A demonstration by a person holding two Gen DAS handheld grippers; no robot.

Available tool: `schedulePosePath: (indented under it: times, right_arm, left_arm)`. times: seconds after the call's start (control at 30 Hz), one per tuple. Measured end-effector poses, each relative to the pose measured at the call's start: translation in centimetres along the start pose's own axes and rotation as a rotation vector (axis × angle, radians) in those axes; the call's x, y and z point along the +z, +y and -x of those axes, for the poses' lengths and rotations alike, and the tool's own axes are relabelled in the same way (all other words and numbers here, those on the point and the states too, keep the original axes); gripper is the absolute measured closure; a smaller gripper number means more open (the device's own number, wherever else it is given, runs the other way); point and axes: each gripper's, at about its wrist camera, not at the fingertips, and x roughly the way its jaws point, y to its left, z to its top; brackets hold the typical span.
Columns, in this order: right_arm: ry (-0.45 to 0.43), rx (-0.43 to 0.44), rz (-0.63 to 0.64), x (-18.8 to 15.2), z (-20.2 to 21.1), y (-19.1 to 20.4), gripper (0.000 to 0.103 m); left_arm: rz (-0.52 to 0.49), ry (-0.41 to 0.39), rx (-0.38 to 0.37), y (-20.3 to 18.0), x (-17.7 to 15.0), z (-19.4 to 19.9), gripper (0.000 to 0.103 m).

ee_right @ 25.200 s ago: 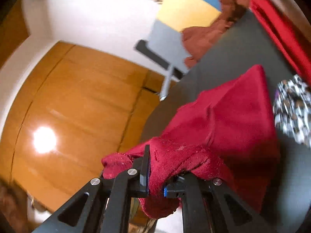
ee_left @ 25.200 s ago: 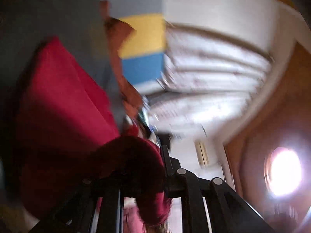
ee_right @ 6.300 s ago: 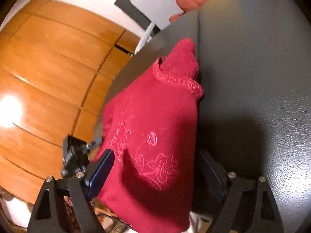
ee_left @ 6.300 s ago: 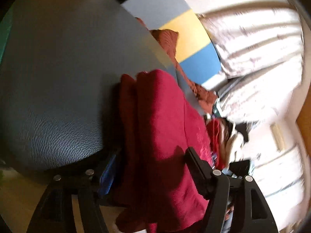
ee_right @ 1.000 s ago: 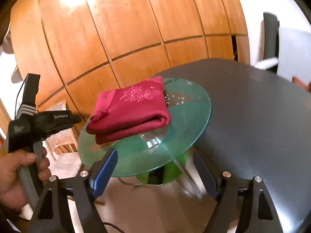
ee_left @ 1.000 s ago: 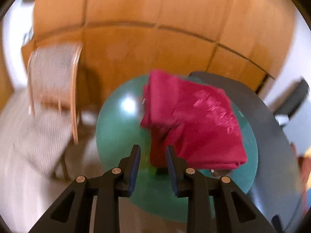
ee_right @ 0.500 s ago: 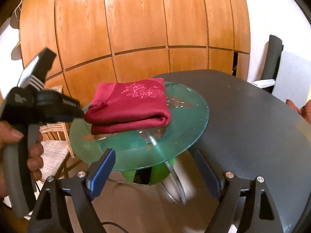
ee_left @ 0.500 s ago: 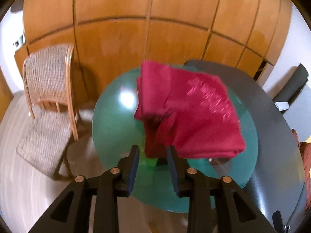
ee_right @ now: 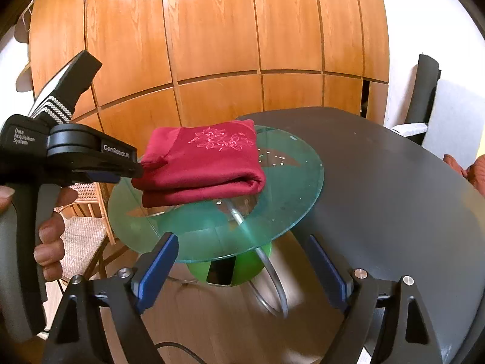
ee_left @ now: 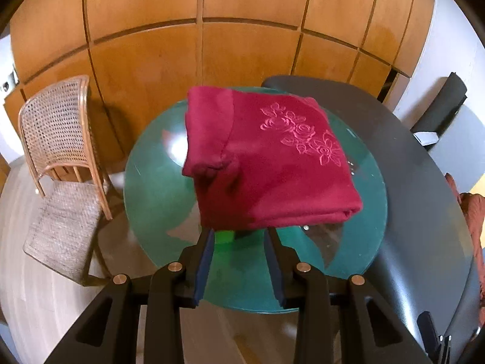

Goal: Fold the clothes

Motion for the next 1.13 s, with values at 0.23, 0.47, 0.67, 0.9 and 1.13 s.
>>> schedulePosePath:
  times: [0.23, 0.47, 0.67, 0.9, 1.13]
  right_arm:
    - [-0.005, -0.006, 0.002, 0.0, 0.0, 0.2, 0.016]
    - [-0.008, -0.009, -0.003, 0.0, 0.0, 0.3, 0.016]
    - [-0.009, -0.011, -0.004, 0.1, -0.1, 0.4, 0.015]
    - [-0.006, -0.010, -0.006, 0.1, -0.1, 0.5, 0.015]
    - [-0.001, -0.006, -0.011, -0.1, -0.1, 0.5, 0.014]
  left_arm:
    - [0.103, -0.052, -0.229, 0.7, -0.5, 0.9, 0.071]
    - [0.127, -0.092, -0.207, 1.3, -0.3, 2.0, 0.073]
    - [0.076, -0.106, -0.122, 1.0, -0.2, 1.6, 0.073]
    - [0.013, -0.139, -0.030, 0.7, -0.4, 1.6, 0.071]
    - [0.013, -0.131, -0.020, 0.7, -0.6, 1.5, 0.072]
